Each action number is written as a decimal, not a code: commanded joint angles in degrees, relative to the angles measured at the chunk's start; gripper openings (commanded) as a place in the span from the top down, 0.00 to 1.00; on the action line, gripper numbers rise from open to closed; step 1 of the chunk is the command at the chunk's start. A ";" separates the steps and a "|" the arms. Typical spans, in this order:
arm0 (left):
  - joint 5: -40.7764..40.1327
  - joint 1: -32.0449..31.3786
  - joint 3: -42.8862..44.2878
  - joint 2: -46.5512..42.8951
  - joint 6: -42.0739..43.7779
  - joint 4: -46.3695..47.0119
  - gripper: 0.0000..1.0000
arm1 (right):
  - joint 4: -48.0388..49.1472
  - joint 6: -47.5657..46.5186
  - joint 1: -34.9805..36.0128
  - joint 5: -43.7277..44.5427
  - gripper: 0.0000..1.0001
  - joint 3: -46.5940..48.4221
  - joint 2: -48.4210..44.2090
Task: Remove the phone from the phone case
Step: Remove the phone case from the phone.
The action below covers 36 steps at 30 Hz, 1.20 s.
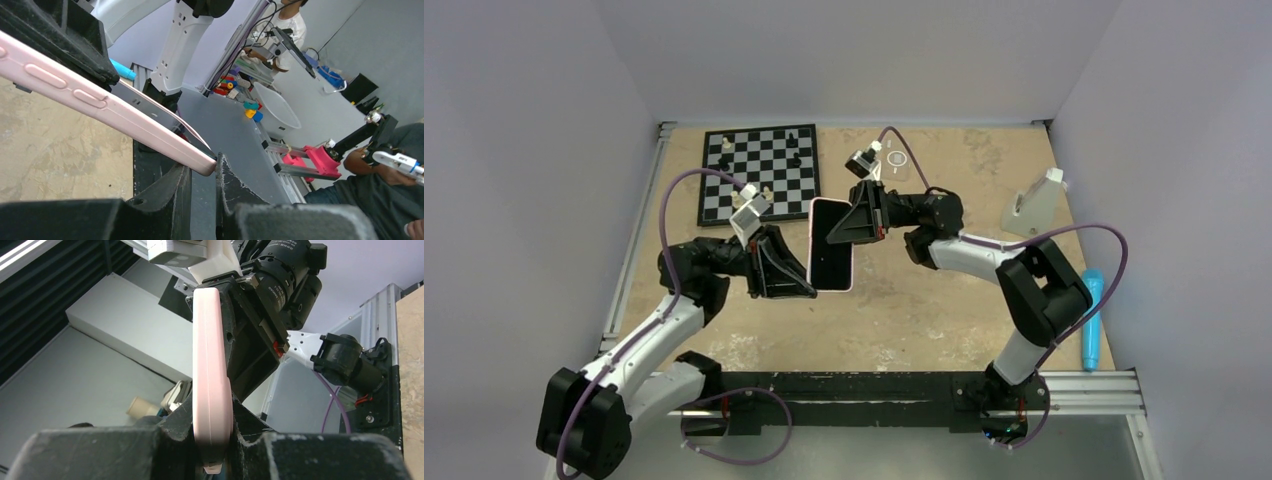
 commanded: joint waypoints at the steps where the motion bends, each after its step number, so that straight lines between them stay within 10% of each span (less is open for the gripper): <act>1: -11.24 -1.10 5.04 -1.69 15.85 -6.66 1.00 | 15.61 1.05 5.93 4.14 1.00 2.04 -0.48; 9: -18.25 -0.66 6.54 -6.60 35.02 -36.90 1.00 | 15.59 1.74 6.49 4.78 1.00 1.79 -3.07; 25: -15.45 -0.65 12.47 -6.64 49.51 -52.26 1.00 | 15.59 3.96 9.30 4.21 1.00 4.93 -1.22; 36: -27.24 -0.66 17.26 -6.35 55.04 -67.35 1.00 | 15.73 3.75 10.16 4.78 1.00 4.76 -0.34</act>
